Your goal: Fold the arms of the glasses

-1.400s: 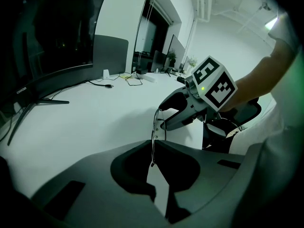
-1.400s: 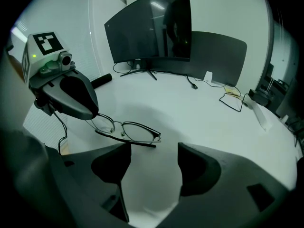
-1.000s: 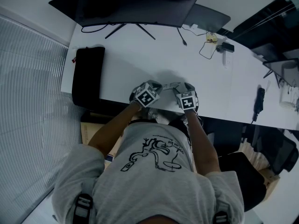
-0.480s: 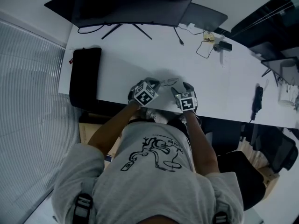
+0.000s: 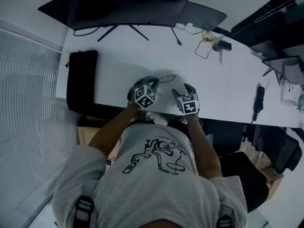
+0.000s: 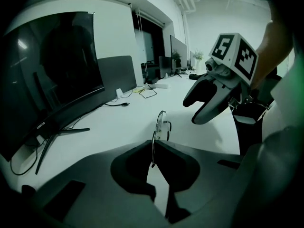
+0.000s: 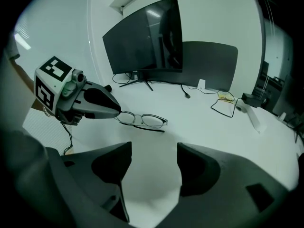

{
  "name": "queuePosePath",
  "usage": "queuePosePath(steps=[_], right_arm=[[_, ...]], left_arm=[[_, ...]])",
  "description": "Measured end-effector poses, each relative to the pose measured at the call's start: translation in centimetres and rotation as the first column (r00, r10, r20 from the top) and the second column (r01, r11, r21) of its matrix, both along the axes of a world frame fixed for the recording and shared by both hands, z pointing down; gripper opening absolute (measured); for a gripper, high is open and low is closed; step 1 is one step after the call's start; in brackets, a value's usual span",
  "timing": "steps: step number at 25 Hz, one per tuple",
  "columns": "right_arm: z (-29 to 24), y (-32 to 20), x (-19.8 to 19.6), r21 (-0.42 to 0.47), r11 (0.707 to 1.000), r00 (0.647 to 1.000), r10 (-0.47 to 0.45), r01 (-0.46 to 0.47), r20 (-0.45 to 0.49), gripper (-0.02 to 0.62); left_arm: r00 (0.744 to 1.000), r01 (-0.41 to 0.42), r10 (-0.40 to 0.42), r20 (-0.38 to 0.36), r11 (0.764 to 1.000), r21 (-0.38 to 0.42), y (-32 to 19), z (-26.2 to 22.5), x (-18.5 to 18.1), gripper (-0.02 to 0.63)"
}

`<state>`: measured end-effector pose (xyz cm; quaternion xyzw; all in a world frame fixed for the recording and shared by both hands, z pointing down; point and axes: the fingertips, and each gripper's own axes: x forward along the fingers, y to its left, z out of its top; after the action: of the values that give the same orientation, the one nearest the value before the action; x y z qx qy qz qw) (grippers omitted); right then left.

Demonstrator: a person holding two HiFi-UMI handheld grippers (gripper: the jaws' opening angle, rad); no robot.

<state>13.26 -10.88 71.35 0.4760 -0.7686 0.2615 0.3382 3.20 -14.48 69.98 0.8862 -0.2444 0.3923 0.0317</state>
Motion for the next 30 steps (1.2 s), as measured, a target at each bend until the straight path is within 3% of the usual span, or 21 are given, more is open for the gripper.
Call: queuePosePath(steps=[17, 30], right_arm=[[-0.7, 0.3, 0.8, 0.003, 1.0, 1.0, 0.024, -0.024, 0.014, 0.305], [-0.9, 1.6, 0.9, 0.013, 0.998, 0.998, 0.054, -0.054, 0.033, 0.295]], left_arm=[[0.998, -0.033, 0.032, 0.046, 0.999, 0.03, 0.1, 1.3, 0.6, 0.034], [0.999, -0.033, 0.033, 0.037, 0.999, 0.002, 1.4, 1.7, 0.5, 0.035]])
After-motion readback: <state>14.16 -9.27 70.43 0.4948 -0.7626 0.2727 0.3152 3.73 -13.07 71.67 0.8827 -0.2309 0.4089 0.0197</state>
